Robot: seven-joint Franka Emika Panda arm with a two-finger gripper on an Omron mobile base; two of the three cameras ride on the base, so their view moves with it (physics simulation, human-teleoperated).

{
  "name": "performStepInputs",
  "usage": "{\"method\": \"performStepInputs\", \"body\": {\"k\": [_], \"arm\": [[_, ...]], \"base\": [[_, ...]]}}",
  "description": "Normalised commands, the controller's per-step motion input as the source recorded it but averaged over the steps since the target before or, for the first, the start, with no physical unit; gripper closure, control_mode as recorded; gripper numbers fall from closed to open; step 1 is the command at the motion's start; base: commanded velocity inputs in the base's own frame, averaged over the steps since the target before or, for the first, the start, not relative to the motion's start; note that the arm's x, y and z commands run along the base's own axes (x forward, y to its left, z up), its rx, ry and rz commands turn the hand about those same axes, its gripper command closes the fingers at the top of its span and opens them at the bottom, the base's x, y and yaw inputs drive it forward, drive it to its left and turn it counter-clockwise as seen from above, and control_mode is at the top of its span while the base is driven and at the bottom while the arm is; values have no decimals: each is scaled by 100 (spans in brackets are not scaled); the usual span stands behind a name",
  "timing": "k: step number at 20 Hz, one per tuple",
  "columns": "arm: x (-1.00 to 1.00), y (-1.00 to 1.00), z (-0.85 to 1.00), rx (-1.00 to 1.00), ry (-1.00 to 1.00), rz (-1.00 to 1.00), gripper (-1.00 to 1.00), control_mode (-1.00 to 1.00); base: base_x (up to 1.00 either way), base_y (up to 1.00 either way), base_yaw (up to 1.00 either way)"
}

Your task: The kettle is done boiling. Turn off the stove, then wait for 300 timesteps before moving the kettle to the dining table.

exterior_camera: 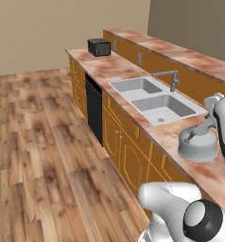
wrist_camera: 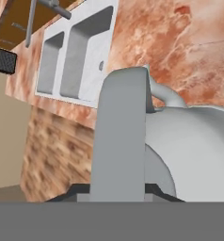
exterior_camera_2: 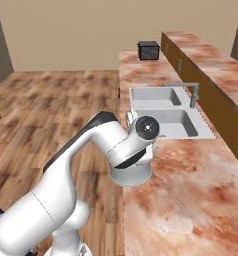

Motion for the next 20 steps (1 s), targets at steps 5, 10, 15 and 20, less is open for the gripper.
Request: {"method": "performStepInputs", "body": {"k": [5, 10, 15, 20], "arm": [[0, 0, 0, 0, 0, 0, 100, 100], [0, 0, 0, 0, 0, 0, 100, 100], [0, 0, 0, 0, 0, 0, 100, 100], [0, 0, 0, 0, 0, 0, 100, 100]], "base": [[-61, 0, -18], [-64, 1, -17], [-67, 1, -17], [-33, 17, -19]]}}
